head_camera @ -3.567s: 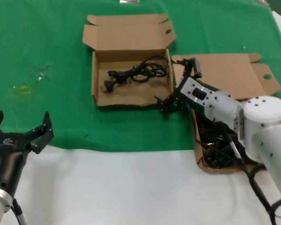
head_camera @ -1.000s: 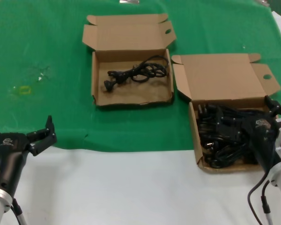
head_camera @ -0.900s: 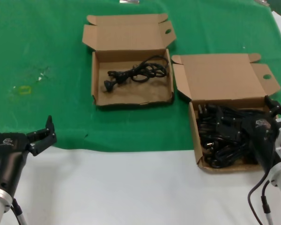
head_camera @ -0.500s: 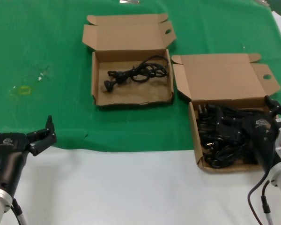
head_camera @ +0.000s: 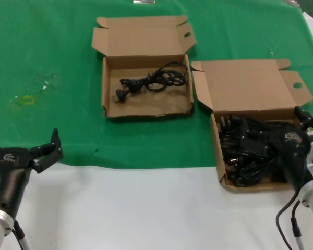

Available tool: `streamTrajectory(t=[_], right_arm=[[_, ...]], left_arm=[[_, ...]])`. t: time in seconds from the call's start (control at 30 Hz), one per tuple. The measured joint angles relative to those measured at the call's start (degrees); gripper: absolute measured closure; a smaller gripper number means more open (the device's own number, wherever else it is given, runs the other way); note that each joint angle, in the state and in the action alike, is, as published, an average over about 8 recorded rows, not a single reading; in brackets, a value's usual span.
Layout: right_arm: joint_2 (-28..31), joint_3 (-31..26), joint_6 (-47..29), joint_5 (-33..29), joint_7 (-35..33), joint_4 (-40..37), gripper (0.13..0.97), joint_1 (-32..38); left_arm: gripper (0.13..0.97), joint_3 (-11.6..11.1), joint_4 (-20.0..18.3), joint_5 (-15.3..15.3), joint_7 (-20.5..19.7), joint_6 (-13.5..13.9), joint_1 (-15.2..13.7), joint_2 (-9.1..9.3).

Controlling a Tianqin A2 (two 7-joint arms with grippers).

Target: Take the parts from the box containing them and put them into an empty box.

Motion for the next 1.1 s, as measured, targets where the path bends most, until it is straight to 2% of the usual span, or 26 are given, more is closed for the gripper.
streamTrajectory(t=[1.1], right_arm=[[0.0,0.0,0.0,0.0,0.0,0.0,0.129,0.0]], left_arm=[[0.132,0.0,0.0,0.0,0.0,0.0,0.0,0.0]])
